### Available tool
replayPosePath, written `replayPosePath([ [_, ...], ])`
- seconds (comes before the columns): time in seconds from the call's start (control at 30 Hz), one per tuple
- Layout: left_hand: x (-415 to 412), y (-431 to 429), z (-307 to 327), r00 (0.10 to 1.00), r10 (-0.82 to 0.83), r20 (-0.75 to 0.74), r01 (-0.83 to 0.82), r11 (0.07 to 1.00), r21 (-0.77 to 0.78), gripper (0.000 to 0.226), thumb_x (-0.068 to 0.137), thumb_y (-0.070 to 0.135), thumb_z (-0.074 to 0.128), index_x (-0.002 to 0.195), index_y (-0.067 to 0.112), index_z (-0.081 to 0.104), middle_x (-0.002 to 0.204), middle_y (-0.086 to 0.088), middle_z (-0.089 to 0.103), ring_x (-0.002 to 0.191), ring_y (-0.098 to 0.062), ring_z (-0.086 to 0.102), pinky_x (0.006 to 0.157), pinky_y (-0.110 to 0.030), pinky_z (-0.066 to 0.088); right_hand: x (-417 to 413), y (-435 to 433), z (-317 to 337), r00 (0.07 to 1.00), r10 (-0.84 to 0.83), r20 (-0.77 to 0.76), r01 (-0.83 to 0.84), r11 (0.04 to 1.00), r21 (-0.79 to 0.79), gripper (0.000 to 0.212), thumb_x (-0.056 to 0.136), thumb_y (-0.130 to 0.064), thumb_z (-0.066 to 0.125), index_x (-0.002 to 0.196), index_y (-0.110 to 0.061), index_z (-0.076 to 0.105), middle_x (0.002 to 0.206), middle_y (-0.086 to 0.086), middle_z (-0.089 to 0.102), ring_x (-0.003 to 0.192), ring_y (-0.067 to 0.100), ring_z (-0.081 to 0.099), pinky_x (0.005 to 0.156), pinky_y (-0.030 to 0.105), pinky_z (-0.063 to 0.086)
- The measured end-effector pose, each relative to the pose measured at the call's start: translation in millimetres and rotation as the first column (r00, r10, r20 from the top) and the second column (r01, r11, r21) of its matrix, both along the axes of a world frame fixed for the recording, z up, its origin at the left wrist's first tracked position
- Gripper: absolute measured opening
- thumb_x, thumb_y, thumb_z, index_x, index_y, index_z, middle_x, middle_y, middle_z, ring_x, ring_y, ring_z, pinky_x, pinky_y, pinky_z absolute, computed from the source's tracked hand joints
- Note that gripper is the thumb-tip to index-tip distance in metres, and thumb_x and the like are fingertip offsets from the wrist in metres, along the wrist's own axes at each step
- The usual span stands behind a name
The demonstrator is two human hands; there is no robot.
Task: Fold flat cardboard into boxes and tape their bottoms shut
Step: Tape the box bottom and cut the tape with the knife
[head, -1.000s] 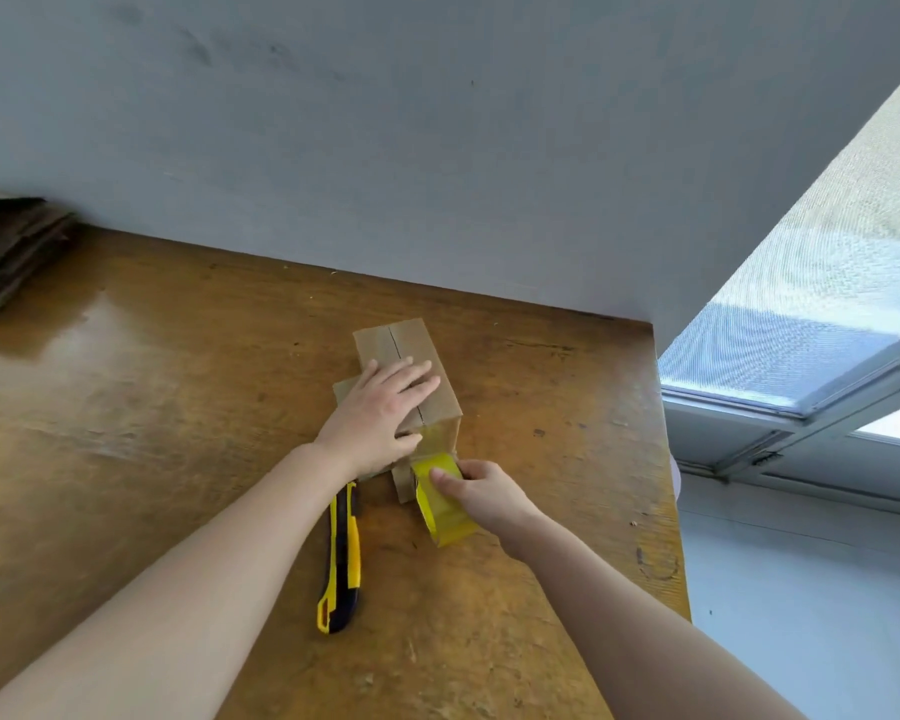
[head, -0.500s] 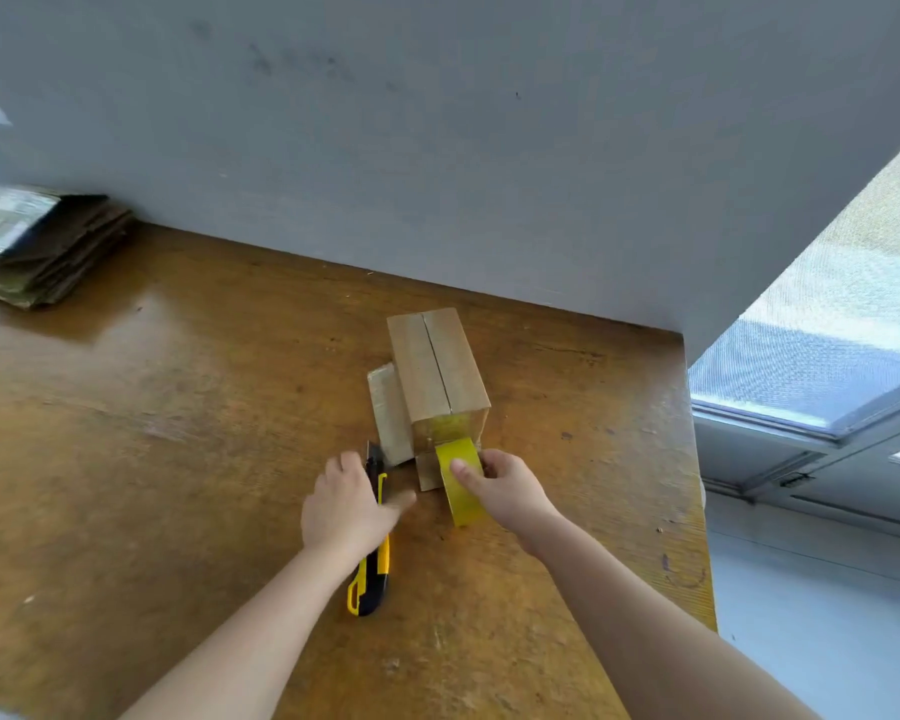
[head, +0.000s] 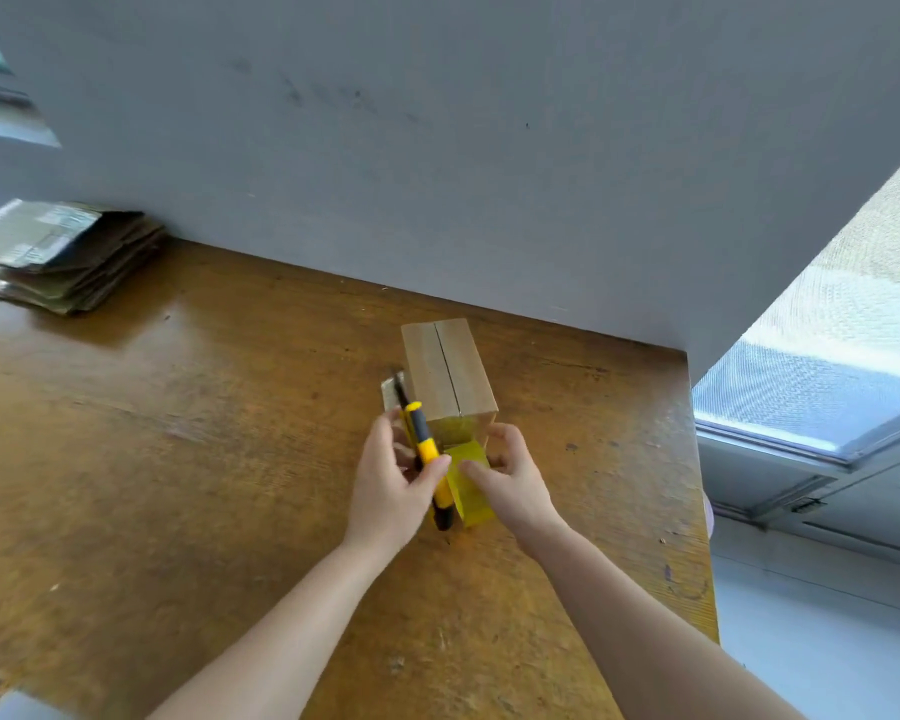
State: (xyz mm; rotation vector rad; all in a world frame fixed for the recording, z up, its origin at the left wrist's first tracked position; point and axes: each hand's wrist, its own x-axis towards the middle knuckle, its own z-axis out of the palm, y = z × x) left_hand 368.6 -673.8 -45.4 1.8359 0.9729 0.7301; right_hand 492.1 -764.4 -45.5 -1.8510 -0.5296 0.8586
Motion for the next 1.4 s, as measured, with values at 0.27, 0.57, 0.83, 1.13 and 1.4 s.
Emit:
replayPosePath([
  [0.27,23.7,-5.8,12.4,0.985,-0.135,-0.11,0.123,0.986,-0.109,0.054,0.087,0.044,0.064,0.132,0.024,0.042,0.111,0.005,0.059,0.101,-0.012,0.059,0.081,-0.025,0.052,0.1,-3.0,14.8,0.965,0.259,0.048,-0.256,0.965,-0.064,0.021,0.082,-0.028,0.07,0.097,-0.018,0.06,0.08,-0.002,0.063,0.069,0.008,0.059,0.064,0.023,0.052],
  [0.57,33.6,7.0,-9.5,0.966,-0.079,-0.245,-0.048,0.88,-0.472,0.023,0.1,0.034,0.041,0.115,0.025,0.056,0.116,0.0,0.058,0.099,-0.015,0.051,0.076,-0.03,0.037,-7.5,-0.5,16.6,0.96,0.272,0.067,-0.268,0.961,-0.06,0.022,0.093,-0.027,0.061,0.115,-0.024,0.058,0.097,-0.001,0.066,0.092,0.014,0.062,0.085,0.03,0.053],
  [0.83,42.7,21.7,-7.9,0.975,-0.134,-0.175,-0.015,0.752,-0.659,0.035,0.091,0.016,0.06,0.124,0.027,0.06,0.133,-0.006,0.054,0.118,-0.027,0.053,0.093,-0.045,0.05,10.3,-9.3,16.7,0.974,0.127,0.19,-0.114,0.991,-0.077,0.013,0.087,-0.027,0.066,0.098,-0.023,0.061,0.084,0.007,0.067,0.081,0.027,0.066,0.074,0.042,0.058],
  [1.13,41.8,18.6,-13.3,0.992,0.066,-0.109,-0.12,0.759,-0.64,0.015,0.083,0.009,0.07,0.088,0.018,0.059,0.094,-0.01,0.064,0.085,-0.028,0.061,0.066,-0.04,0.054,26.1,-24.3,18.0,0.635,0.379,0.674,-0.086,0.901,-0.425,0.052,0.086,-0.077,0.028,0.09,-0.032,0.054,0.072,-0.007,0.06,0.074,0.022,0.062,0.049,0.029,0.033],
  [1.4,34.1,19.2,-14.0,0.989,0.104,-0.105,-0.146,0.796,-0.587,0.015,0.077,0.012,0.074,0.076,0.018,0.06,0.082,-0.005,0.063,0.076,-0.021,0.057,0.057,-0.029,0.043,31.1,-12.1,28.4,0.449,0.561,0.696,-0.035,0.789,-0.613,0.073,0.085,-0.079,0.012,0.095,-0.025,0.06,0.078,-0.001,0.063,0.073,0.025,0.06,0.05,0.031,0.032],
])
